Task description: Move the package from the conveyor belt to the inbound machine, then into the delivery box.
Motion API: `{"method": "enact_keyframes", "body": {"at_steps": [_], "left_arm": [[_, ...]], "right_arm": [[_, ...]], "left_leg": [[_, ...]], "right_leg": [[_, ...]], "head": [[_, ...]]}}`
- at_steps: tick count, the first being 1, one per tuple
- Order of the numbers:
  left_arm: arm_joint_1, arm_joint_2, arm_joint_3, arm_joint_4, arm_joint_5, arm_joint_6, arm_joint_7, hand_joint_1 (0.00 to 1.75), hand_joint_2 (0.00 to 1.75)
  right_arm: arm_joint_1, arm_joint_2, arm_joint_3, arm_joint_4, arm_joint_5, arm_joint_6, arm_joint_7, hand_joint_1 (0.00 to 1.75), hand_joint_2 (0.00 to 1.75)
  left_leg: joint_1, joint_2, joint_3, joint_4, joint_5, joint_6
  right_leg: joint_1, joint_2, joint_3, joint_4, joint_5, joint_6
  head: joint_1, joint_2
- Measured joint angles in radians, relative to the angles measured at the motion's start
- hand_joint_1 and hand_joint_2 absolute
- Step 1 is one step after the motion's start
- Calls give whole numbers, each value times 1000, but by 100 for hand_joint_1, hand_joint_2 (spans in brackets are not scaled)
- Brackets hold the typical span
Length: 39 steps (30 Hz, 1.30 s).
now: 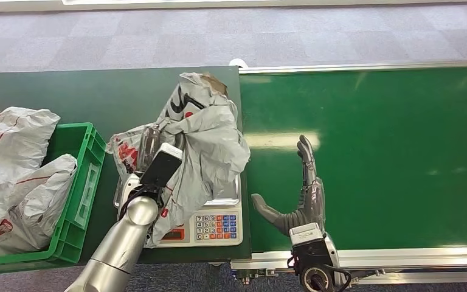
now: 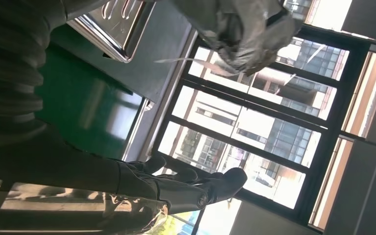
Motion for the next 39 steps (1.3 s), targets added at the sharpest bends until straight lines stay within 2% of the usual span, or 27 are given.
{"method": "enact_keyframes", "body": {"at_steps": [3, 7, 10, 14, 19, 21, 23, 26, 29, 33, 39], "left_arm": [[55, 14, -22, -182, -45, 102, -23, 170, 175], [133, 36, -59, -420, -166, 253, -109, 163, 175], [194, 39, -57, -556, -249, 276, -179, 161, 175], [259, 33, -11, -674, -272, 279, -243, 163, 175], [289, 17, 64, -755, -345, 279, -243, 161, 175], [291, 14, 95, -770, -377, 279, -202, 163, 175], [284, 20, 134, -775, -403, 279, -117, 165, 175], [248, 58, 221, -740, -415, 279, 28, 164, 175], [182, 120, 335, -642, -421, 279, 112, 159, 175], [58, 242, 475, -422, -468, 279, 215, 147, 175], [-143, 461, 618, 20, -693, 276, 421, 135, 175]], "right_arm": [[4, 0, 0, 3, -1, -15, -6, 0, 175], [14, 1, 0, 11, 4, -38, -16, 0, 175], [23, 3, 0, 19, 8, -49, -24, 0, 175], [43, 5, -1, 22, 19, -58, -28, 0, 175], [57, 10, -5, 20, 48, -62, -14, 0, 175], [60, 12, -6, 20, 51, -61, -5, 0, 175], [65, 14, -8, 20, 54, -60, 1, 0, 175], [72, 15, -9, 15, 61, -58, 5, 0, 175], [74, 15, -10, 12, 62, -52, 11, 0, 175], [73, 17, -11, 6, 58, -40, 25, 0, 175], [73, 15, -11, 4, 43, -16, 37, 0, 175]], "left_leg": [[0, 0, -1, 0, 0, 0], [0, 0, -2, 0, 0, 0], [0, 0, -2, 0, 0, 0], [0, 0, -2, 0, 0, 0], [0, 0, -2, 0, 0, 0], [0, 0, -2, 0, 0, 0], [0, 0, -1, 0, 0, 0], [0, 0, -1, 0, 0, 0], [1, 1, -1, -1, 1, -2], [3, 3, -1, -1, 2, -3], [3, 7, -1, -1, 3, -4]], "right_leg": [[0, 0, -1, 0, 0, 0], [0, 0, -2, 0, 0, 0], [0, 0, -2, 0, 0, 0], [0, 0, -2, 0, 0, 0], [0, 0, -2, 0, 0, 0], [0, 0, -2, 0, 0, 0], [0, 0, -2, 0, 0, 0], [0, 0, -2, 0, 0, 0], [1, 0, -2, 0, 0, -1], [3, 3, -3, 1, 1, -3], [3, 6, -4, 3, 2, -3]], "head": [[0, 0], [0, 0], [0, 0], [0, 0], [0, 0], [0, 0], [0, 0], [0, 0], [0, 0], [0, 0], [0, 0]]}}
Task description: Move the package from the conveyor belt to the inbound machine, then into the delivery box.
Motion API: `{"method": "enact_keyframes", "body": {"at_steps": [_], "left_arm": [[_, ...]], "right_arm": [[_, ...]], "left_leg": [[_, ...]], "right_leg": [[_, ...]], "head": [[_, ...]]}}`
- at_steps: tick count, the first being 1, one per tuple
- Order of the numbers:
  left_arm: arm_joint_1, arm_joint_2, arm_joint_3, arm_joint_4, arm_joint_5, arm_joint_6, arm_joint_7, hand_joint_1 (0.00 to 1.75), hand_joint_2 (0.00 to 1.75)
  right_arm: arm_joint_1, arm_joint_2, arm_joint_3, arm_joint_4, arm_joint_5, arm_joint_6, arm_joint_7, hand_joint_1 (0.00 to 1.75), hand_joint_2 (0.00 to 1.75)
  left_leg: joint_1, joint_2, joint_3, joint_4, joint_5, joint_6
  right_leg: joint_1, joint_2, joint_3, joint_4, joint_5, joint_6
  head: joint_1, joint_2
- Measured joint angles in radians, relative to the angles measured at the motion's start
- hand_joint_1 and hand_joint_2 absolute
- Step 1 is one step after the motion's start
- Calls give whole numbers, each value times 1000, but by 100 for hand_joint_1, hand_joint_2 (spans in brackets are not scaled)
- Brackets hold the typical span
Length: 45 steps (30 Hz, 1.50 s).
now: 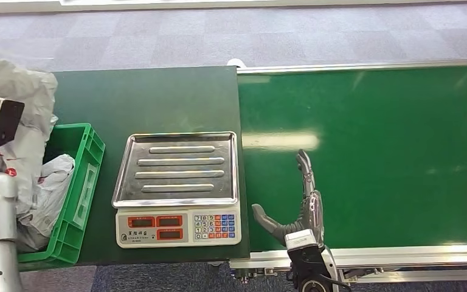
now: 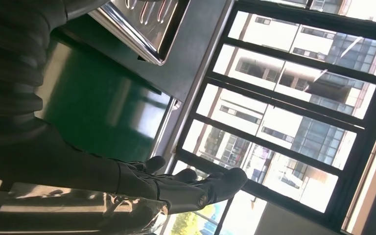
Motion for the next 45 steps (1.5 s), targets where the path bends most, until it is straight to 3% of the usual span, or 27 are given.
{"method": "enact_keyframes", "body": {"at_steps": [1, 2, 5, 8, 11, 14, 23, 29, 37, 42, 45], "left_arm": [[-32, 42, 15, 78, -25, 0, 21, 132, 175], [-62, 81, 26, 150, -42, -1, 37, 113, 175], [-138, 188, 48, 337, -74, -21, 76, 32, 175], [-177, 264, 57, 465, -93, -82, 111, 0, 175], [-189, 309, 65, 545, -67, -163, 103, 0, 175], [-192, 318, 86, 588, 9, -235, 60, 0, 175], [-207, 275, 179, 631, 320, -489, -124, 0, 175], [-207, 258, 212, 631, 454, -625, -194, 0, 175], [-160, 238, 228, 567, 593, -643, -260, 0, 175], [-13, 179, 224, 322, 711, -492, -277, 0, 175], [107, 124, 206, 129, 790, -384, -353, 0, 175]], "right_arm": [[0, -1, 1, 0, -3, 1, 0, 0, 175], [0, -3, 1, 1, -6, 2, 0, 0, 175], [0, -4, 2, 4, -17, 5, 2, 0, 175], [0, -5, 2, 5, -22, 8, 9, 0, 175], [1, -6, 1, 5, -24, 10, 14, 0, 175], [7, -8, 0, 5, -25, 10, 16, 0, 175], [26, -13, -3, 2, -13, 19, 17, 0, 175], [25, -13, -9, 0, -8, 36, 20, 0, 175], [23, -13, -14, 0, 1, 41, 21, 0, 175], [23, -11, -24, 0, 12, 36, 35, 0, 175], [26, -9, -34, 0, 22, 26, 39, 0, 175]], "left_leg": [[0, 1, 0, 0, 0, 0], [0, 1, -1, 0, 0, 0], [0, 1, -2, 0, 0, 0], [0, 1, -3, 0, 0, 0], [0, 1, -3, 0, 0, 0], [0, -1, -3, 0, 0, 0], [0, -1, -3, 0, 0, 0], [0, -1, -3, 0, 0, 0], [0, 0, -3, 0, 0, 0], [-1, 1, -3, 0, -1, -1], [-1, 1, -3, 0, -2, -1]], "right_leg": [[0, 1, -1, 0, 0, 0], [0, 1, -1, 0, 0, 0], [0, 2, -3, 0, 0, 0], [0, 1, -3, 0, -1, -1], [0, 1, -4, 0, -1, -1], [0, -1, -3, 0, -1, -1], [0, -1, -3, 0, -1, -1], [0, -1, -3, 0, -1, -1], [0, 0, -3, 0, -1, -1], [0, 1, -4, 0, -1, -1], [-1, 1, -4, -1, -1, -1]], "head": [[0, 0], [0, 0], [0, 0], [0, 0], [0, 0], [1, 0], [0, 0], [0, 0], [0, 0], [0, 0], [0, 0]]}}
